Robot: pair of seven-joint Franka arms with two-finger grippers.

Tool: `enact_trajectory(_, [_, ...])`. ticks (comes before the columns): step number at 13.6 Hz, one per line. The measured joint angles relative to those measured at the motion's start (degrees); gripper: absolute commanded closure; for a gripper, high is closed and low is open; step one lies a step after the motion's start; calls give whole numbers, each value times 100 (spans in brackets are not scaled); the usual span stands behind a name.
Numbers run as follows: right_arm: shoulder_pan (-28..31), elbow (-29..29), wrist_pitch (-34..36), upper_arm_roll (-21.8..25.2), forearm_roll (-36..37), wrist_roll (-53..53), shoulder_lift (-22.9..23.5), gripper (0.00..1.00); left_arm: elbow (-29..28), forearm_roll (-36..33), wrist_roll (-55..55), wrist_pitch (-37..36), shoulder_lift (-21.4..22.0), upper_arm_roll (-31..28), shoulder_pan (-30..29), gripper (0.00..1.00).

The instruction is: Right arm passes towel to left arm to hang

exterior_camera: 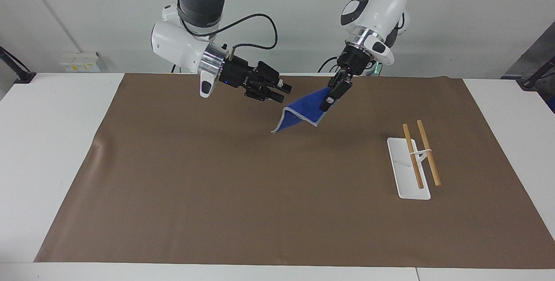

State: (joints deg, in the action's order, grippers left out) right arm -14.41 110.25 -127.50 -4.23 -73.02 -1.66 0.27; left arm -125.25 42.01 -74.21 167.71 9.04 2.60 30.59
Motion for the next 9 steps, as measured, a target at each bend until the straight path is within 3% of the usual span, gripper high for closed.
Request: enact_trajectory(9, [596, 41, -1, 36, 4943, 322, 9, 0, -3, -1, 11, 683, -104, -13, -279, 100])
